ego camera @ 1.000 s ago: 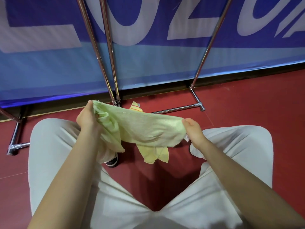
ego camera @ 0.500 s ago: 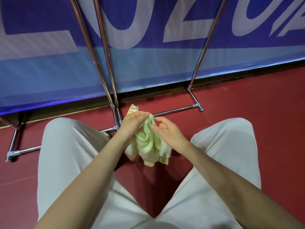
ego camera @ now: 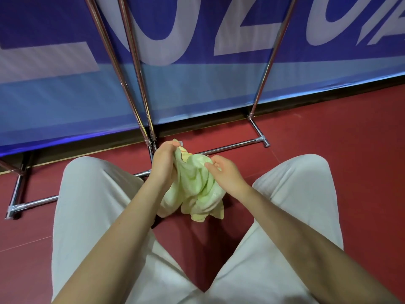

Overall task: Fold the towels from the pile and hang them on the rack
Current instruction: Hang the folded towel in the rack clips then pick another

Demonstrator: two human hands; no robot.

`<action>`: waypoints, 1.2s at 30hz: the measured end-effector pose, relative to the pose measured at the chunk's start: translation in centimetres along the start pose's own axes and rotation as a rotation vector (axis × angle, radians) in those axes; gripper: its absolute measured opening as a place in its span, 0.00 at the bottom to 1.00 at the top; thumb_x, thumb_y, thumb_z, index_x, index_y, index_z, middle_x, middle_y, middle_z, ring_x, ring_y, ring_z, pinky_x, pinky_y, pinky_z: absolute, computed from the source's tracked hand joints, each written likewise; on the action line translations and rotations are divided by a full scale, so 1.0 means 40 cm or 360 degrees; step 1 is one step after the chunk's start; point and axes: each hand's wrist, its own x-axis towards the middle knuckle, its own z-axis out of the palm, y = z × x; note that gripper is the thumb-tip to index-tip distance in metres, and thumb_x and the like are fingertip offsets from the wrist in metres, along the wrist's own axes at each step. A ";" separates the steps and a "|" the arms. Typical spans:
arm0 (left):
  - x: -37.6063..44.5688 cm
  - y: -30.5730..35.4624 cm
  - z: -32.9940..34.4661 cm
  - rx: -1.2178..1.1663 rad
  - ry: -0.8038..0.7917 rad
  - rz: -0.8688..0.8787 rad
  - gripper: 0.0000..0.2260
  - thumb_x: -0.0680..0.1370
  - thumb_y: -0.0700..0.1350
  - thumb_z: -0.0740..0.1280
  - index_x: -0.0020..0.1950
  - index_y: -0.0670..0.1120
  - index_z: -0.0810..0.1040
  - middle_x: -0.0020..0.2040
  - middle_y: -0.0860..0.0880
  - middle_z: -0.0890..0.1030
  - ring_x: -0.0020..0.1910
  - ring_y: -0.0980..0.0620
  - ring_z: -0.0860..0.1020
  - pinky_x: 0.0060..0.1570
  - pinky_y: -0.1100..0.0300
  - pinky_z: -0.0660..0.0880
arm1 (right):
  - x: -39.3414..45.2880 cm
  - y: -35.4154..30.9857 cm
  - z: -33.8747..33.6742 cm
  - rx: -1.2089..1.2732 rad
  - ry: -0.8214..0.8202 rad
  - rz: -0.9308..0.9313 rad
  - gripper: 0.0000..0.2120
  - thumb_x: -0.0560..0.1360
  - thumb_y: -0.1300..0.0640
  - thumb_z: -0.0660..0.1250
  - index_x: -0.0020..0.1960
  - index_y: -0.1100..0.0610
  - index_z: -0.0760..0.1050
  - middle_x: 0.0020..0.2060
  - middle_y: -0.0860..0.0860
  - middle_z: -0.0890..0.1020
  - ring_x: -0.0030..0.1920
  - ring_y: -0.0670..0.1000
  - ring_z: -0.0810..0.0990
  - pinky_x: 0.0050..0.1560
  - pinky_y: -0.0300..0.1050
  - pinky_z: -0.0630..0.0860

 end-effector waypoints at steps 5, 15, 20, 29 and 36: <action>-0.008 -0.016 0.002 0.0068 -0.0122 0.0133 0.09 0.81 0.38 0.57 0.48 0.44 0.76 0.51 0.39 0.73 0.49 0.42 0.71 0.53 0.48 0.69 | -0.027 -0.028 0.024 0.0284 -0.0113 -0.0155 0.13 0.76 0.56 0.69 0.60 0.50 0.75 0.36 0.51 0.72 0.38 0.44 0.71 0.44 0.37 0.68; -0.015 -0.018 0.003 -0.0036 -0.0378 0.0200 0.09 0.81 0.38 0.59 0.54 0.45 0.80 0.52 0.39 0.72 0.51 0.42 0.70 0.50 0.52 0.70 | -0.015 -0.056 0.023 0.0365 -0.0020 -0.0188 0.04 0.77 0.58 0.66 0.46 0.50 0.75 0.30 0.41 0.72 0.34 0.37 0.72 0.41 0.31 0.68; -0.009 -0.018 -0.017 0.0135 -0.0352 0.0307 0.10 0.79 0.40 0.64 0.51 0.50 0.84 0.53 0.41 0.80 0.52 0.40 0.76 0.58 0.48 0.71 | -0.012 -0.054 0.031 0.0360 -0.0039 -0.0186 0.08 0.78 0.60 0.64 0.40 0.56 0.74 0.30 0.45 0.73 0.32 0.39 0.70 0.37 0.34 0.66; 0.011 -0.029 -0.051 0.1227 -0.0392 0.0757 0.08 0.77 0.42 0.69 0.43 0.55 0.80 0.43 0.58 0.82 0.43 0.63 0.77 0.46 0.71 0.71 | -0.003 -0.045 -0.031 0.0300 0.0152 -0.0159 0.07 0.79 0.60 0.62 0.43 0.57 0.73 0.33 0.48 0.73 0.32 0.40 0.69 0.35 0.33 0.66; 0.022 -0.057 -0.068 0.1210 -0.0458 0.0620 0.09 0.77 0.46 0.70 0.37 0.47 0.76 0.33 0.58 0.74 0.34 0.62 0.70 0.39 0.64 0.67 | -0.028 -0.013 -0.059 0.0168 0.0129 -0.0167 0.06 0.80 0.60 0.62 0.45 0.60 0.74 0.33 0.50 0.74 0.31 0.41 0.69 0.34 0.32 0.67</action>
